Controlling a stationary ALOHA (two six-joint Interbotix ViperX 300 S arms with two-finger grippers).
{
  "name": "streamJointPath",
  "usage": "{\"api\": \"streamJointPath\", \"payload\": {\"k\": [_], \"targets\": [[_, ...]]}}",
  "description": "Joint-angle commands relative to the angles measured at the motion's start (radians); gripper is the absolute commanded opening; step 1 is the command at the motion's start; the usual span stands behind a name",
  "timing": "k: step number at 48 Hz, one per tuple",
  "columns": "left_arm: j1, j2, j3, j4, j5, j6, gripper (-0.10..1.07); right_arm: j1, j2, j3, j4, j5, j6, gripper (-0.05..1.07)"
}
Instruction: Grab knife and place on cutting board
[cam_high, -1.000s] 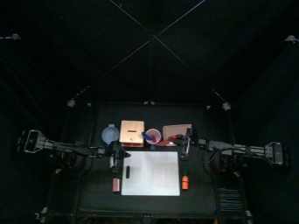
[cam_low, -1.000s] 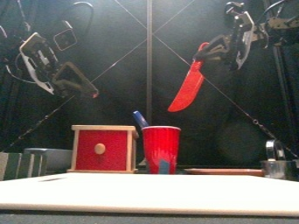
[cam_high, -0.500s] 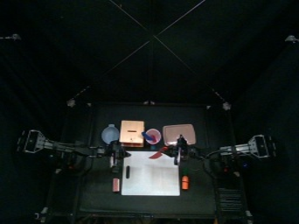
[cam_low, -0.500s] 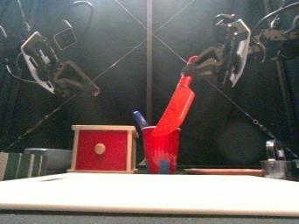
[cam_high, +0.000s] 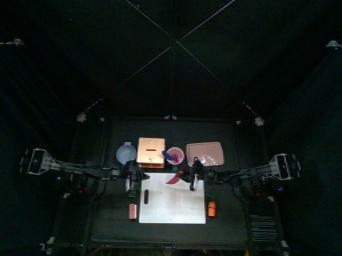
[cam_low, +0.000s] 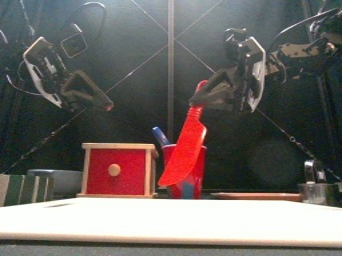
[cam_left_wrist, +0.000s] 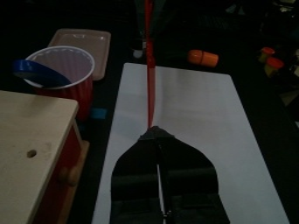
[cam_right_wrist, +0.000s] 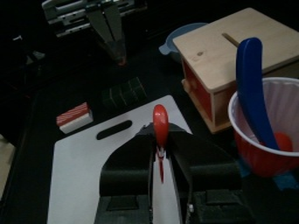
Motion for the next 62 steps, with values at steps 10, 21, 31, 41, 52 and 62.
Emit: {"api": "streamJointPath", "payload": {"k": [10, 21, 31, 41, 52, 62], "targets": [[0.0, 0.0, -0.012, -0.005, -0.011, 0.0, 0.13, 0.017, -0.014, -0.008, 0.035, 0.017, -0.003, 0.74], [-0.002, -0.002, -0.012, -0.005, -0.011, 0.0, 0.13, 0.021, -0.043, 0.003, 0.025, 0.083, -0.006, 0.94], [-0.002, -0.021, -0.014, -0.005, -0.011, 0.0, 0.13, 0.025, -0.066, 0.002, -0.02, 0.137, -0.009, 0.96], [-0.012, -0.044, -0.014, -0.014, -0.011, -0.002, 0.13, 0.04, -0.075, -0.006, -0.077, 0.187, -0.003, 0.96], [-0.012, -0.046, -0.014, -0.014, -0.011, 0.0, 0.13, 0.038, -0.078, -0.025, -0.089, 0.221, -0.003, 0.96], [0.0, -0.044, -0.006, -0.015, -0.011, 0.005, 0.13, 0.037, -0.118, -0.031, -0.077, 0.281, 0.0, 0.96]]}}
